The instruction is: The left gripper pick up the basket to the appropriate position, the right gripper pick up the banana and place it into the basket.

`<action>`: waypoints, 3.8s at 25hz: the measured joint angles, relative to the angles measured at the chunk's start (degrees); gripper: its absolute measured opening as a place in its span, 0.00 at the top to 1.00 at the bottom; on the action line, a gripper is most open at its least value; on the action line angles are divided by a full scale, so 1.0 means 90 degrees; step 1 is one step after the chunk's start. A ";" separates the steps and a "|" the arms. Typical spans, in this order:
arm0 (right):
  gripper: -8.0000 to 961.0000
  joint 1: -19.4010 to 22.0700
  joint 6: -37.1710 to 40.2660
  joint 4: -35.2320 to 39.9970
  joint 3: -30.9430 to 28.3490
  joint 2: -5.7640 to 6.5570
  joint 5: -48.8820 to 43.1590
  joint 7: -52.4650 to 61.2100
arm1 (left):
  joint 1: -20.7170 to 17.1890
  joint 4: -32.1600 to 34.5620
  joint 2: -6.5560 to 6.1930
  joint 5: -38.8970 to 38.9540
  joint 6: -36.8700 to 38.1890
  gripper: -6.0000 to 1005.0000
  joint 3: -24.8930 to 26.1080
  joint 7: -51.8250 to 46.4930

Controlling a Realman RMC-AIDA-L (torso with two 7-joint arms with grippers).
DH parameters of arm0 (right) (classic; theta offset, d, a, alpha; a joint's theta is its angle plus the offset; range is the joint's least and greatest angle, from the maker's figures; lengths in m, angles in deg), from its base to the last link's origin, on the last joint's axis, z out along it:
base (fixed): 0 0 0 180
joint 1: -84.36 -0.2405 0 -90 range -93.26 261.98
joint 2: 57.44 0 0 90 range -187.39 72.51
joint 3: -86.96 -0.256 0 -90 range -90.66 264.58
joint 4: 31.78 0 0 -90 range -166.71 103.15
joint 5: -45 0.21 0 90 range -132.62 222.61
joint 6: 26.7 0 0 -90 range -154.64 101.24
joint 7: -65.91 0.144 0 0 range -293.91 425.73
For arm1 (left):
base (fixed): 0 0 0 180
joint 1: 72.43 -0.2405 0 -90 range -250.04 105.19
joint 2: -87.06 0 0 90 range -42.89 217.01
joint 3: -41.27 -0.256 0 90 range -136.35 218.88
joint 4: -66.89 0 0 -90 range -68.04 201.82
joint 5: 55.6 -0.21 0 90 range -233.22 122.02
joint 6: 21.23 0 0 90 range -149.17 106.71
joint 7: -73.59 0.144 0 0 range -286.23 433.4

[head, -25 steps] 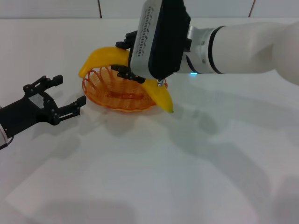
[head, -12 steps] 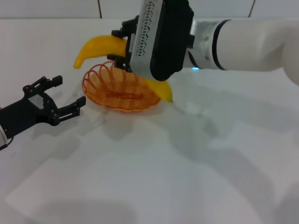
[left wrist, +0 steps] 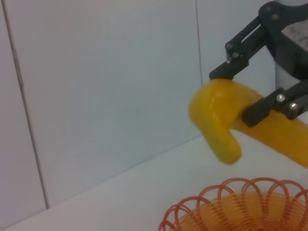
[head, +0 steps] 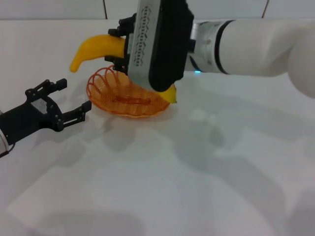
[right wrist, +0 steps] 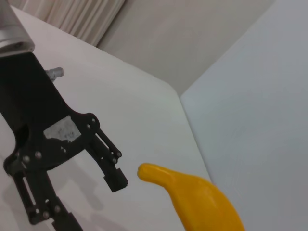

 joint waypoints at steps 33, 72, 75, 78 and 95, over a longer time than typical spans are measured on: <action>0.44 -0.0615 -0.0701 -0.1063 0.0646 -0.0010 -0.0056 0.0026 | 0.0060 -0.0088 0.0000 0.0000 0.0006 0.11 0.0017 0.0069; 0.36 0.1480 0.2934 0.0004 -0.2832 0.0069 0.3948 -0.2958 | -0.0024 -0.0088 -0.0001 0.0000 -0.0024 0.11 0.0050 0.0068; 0.36 0.1462 0.3210 -0.0588 -0.3382 0.0068 0.4248 -0.3262 | -0.0023 -0.0088 0.0000 0.0000 -0.0013 0.11 0.0049 0.0068; 0.36 0.1415 0.3268 -0.1236 -0.3759 0.0069 0.4397 -0.3551 | -0.0021 -0.0088 0.0000 0.0003 -0.0001 0.11 0.0049 0.0068; 0.36 0.1317 0.4117 -0.3108 -0.5257 0.0085 0.4411 -0.4882 | -0.0026 -0.0088 0.0000 0.0022 0.0007 0.11 0.0049 0.0089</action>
